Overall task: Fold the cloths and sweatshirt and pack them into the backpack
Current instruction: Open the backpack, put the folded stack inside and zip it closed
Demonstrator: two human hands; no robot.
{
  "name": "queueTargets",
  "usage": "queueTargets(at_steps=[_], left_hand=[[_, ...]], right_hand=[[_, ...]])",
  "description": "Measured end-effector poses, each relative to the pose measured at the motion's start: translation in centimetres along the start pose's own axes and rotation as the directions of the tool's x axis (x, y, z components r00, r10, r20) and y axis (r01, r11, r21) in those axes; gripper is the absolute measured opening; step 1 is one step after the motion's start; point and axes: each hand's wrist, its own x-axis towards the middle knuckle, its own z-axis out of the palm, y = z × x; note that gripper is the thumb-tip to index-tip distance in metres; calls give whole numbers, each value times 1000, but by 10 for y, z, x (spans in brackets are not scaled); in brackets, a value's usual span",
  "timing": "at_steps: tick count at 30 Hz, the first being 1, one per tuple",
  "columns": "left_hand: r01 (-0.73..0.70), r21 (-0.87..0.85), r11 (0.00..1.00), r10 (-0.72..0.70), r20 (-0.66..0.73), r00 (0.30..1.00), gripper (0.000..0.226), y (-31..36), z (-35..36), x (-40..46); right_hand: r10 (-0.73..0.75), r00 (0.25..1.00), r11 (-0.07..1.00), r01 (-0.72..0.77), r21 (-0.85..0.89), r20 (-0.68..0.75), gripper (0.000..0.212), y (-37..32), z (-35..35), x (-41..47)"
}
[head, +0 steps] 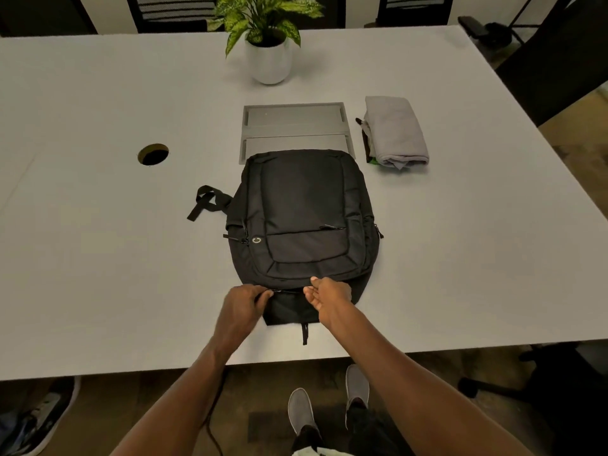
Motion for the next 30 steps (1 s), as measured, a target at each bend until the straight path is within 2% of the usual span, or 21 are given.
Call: queueTargets(at_steps=[4, 13, 21, 26, 28, 30], left_hand=[[81, 46, 996, -77, -80, 994, 22, -40, -24, 10], [110, 203, 973, -81, -145, 986, 24, -79, -48, 73], [309, 250, 917, -266, -192, 945, 25, -73, -50, 109], [395, 115, 912, -361, -236, 902, 24, -64, -49, 107], [398, 62, 915, -378, -207, 902, 34, -58, -49, 102], [355, 63, 933, -338, -189, 922, 41, -53, -48, 94]], right_hand=[[10, 1000, 999, -10, -30, -20, 16, -4, 4, 0], [1, 997, 990, -12, -142, -77, 11, -3, 2, 3], [-17, 999, 984, 11, -181, -35, 17, 1, -4, 10], [-21, 1000, 986, 22, -168, 5, 20, 4, -9, 7], [-8, 999, 988, 13, -155, 34, 20, 5, -11, 3], [6, 998, 989, 4, -150, 67, 19, 4, -14, -1]])
